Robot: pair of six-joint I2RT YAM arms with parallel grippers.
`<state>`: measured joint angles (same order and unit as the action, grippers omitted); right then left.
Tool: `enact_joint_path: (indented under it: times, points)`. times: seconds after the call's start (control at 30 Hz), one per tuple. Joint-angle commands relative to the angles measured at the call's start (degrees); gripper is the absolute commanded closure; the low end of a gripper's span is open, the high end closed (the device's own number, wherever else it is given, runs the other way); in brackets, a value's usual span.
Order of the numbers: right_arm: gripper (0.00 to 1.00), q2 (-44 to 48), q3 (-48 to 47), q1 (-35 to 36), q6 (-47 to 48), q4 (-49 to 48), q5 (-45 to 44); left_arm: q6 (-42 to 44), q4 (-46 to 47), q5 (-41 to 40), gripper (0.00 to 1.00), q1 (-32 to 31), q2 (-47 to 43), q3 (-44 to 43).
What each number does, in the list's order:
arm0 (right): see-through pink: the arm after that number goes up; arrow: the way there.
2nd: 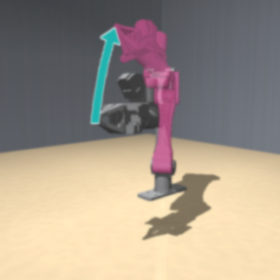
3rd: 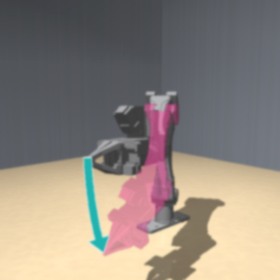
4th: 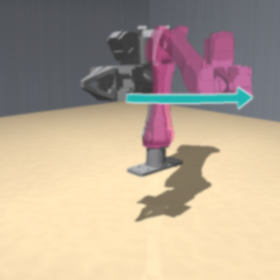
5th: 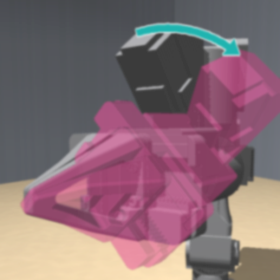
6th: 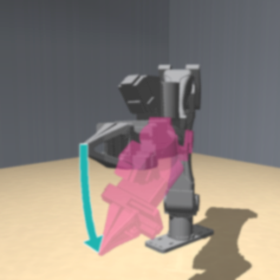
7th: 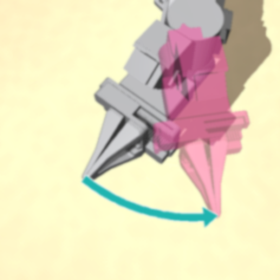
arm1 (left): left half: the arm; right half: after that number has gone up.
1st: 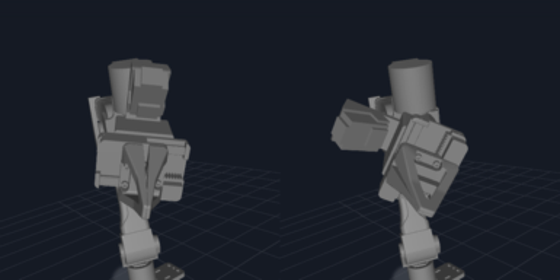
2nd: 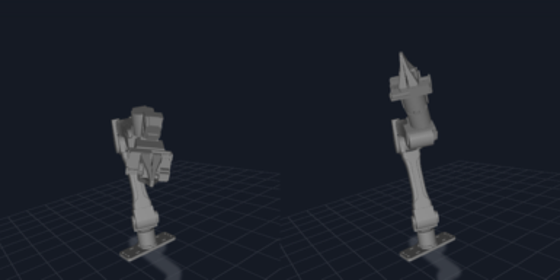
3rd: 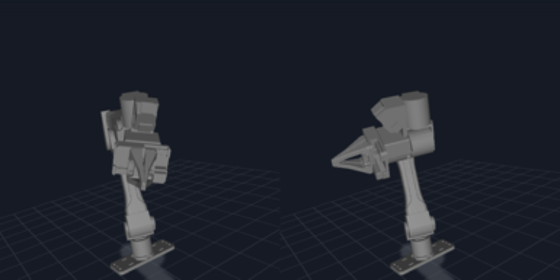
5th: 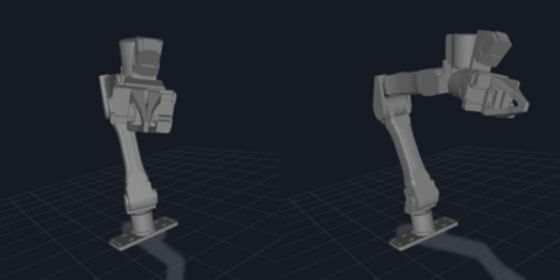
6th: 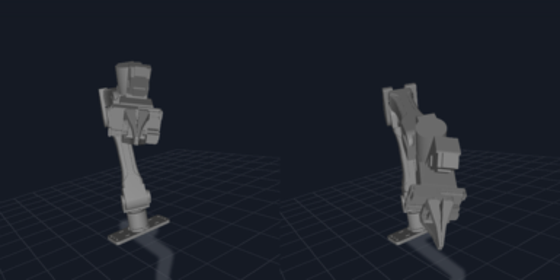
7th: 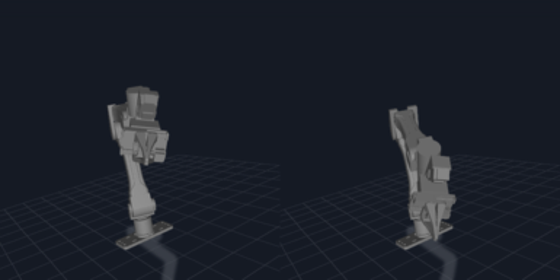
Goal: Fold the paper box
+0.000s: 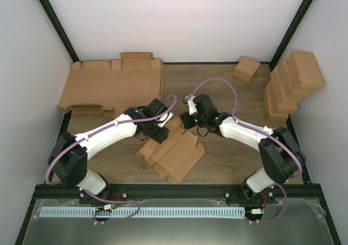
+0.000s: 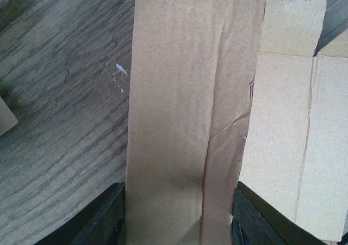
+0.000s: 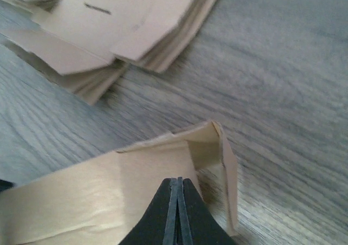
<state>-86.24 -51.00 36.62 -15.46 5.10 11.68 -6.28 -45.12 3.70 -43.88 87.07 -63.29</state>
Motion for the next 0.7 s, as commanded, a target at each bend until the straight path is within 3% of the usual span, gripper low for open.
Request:
enact_joint_path:
  times: [0.0,0.5,0.67]
  points:
    - [0.99,-3.8,-2.7,0.8,0.3,2.9,-2.9,-0.3,0.1,-0.4,0.5,-0.6,1.0,-1.4]
    - [0.99,-3.0,0.7,2.0,0.7,-0.3,7.8,0.4,-0.7,-2.0,0.5,-2.4,2.8,-2.7]
    - [0.98,-2.7,0.2,2.0,0.4,2.6,3.7,0.4,-1.2,-3.5,0.5,-2.8,3.2,-2.8]
